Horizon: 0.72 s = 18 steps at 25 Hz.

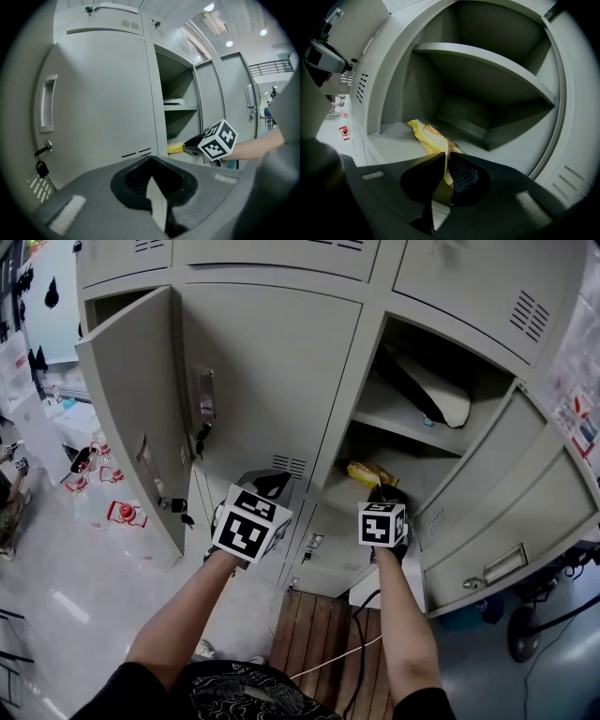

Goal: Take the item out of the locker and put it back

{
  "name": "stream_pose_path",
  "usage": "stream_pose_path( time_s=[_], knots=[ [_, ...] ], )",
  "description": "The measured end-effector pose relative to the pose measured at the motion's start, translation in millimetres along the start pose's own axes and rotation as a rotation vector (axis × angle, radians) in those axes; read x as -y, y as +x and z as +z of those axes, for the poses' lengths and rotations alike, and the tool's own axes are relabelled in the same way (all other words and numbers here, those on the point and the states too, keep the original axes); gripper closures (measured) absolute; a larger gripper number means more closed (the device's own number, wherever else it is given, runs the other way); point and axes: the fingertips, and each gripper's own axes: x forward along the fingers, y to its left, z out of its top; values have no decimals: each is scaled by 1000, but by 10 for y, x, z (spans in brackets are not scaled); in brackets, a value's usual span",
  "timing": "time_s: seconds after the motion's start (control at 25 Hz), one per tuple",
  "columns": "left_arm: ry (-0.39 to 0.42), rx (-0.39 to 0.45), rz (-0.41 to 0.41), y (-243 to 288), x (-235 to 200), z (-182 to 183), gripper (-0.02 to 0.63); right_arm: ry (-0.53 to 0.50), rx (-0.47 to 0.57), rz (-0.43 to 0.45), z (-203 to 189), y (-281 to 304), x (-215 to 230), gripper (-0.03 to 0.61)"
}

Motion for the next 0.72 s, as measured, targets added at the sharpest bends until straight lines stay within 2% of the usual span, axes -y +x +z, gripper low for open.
stream_pose_path(
  time_s=[0.72],
  knots=[
    [-21, -10, -12, -49, -9, -101, 614, 5, 39, 21, 99, -186, -37, 511]
  ],
)
